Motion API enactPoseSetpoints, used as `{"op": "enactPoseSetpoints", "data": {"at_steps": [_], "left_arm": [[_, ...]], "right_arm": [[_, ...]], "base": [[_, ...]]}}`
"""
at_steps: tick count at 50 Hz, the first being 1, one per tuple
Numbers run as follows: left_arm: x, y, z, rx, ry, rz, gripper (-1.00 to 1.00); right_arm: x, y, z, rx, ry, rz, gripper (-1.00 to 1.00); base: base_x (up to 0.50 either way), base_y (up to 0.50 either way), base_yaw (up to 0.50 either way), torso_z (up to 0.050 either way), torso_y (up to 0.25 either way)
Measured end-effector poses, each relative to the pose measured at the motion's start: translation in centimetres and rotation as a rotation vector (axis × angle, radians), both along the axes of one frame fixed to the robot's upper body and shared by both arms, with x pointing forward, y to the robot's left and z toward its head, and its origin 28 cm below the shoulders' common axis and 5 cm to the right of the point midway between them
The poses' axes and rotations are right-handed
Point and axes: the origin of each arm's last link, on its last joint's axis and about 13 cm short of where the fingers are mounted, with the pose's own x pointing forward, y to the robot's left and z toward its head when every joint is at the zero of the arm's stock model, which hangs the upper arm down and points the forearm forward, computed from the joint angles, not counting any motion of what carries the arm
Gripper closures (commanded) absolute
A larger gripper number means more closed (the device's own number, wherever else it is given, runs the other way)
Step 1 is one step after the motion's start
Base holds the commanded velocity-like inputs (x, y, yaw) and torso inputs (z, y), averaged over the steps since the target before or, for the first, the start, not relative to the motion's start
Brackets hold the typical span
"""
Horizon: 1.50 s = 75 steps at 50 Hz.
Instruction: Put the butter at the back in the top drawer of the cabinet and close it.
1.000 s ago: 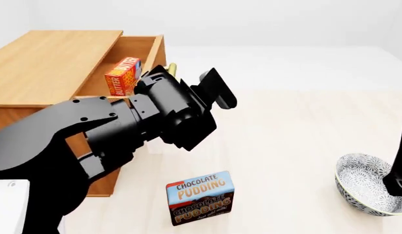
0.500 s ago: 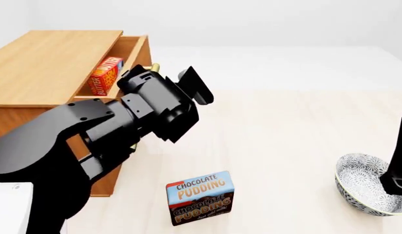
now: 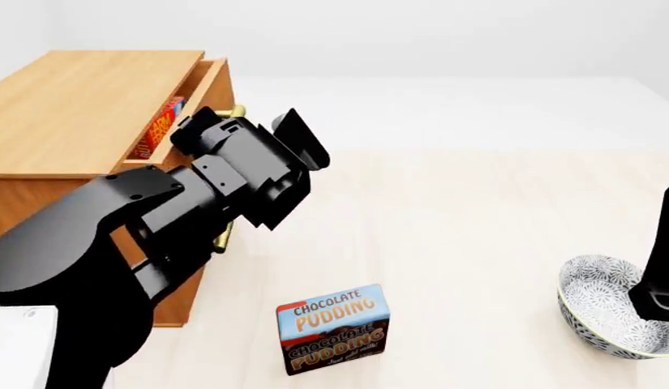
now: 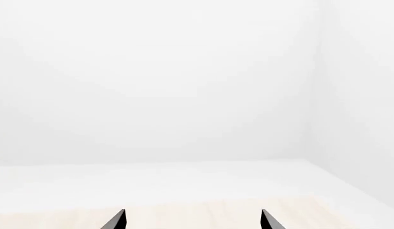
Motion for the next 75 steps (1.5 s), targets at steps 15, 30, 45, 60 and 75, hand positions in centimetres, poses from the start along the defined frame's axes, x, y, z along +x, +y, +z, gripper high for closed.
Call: {"op": "enactPoseSetpoints", "data": {"at_steps": [15, 30, 45, 60, 75], "left_arm": [[0.7, 1.4, -0.6, 0.035, -0.004, 0.049, -1.00], [1.2, 3.0, -1.3, 0.081, -0.015, 0.103, -1.00], [1.3, 3.2, -1.6, 0.112, -0.028, 0.099, -1.00], [1.2, 2.9, -1.3, 0.119, -0.050, 0.119, -1.00], [-1.4, 2.4, -0.6, 0.260, -0.129, 0.100, -1.00]], "right_arm": [[0.0, 0.0, 0.0, 0.001, -0.001, 0.004, -1.00], [0.1, 0.1, 0.0, 0.001, -0.002, 0.006, -1.00], [0.1, 0.2, 0.1, 0.000, -0.002, 0.012, -1.00], [0.0, 0.2, 0.2, -0.003, -0.004, 0.014, -1.00], [-0.1, 0.2, 0.3, -0.002, -0.006, 0.015, -1.00]], "base": [[0.00, 0.00, 0.00, 0.000, 0.000], [0.00, 0.00, 0.00, 0.000, 0.000], [0.00, 0.01, 0.01, 0.000, 0.000], [0.00, 0.00, 0.00, 0.000, 0.000], [0.00, 0.00, 0.00, 0.000, 0.000]]}}
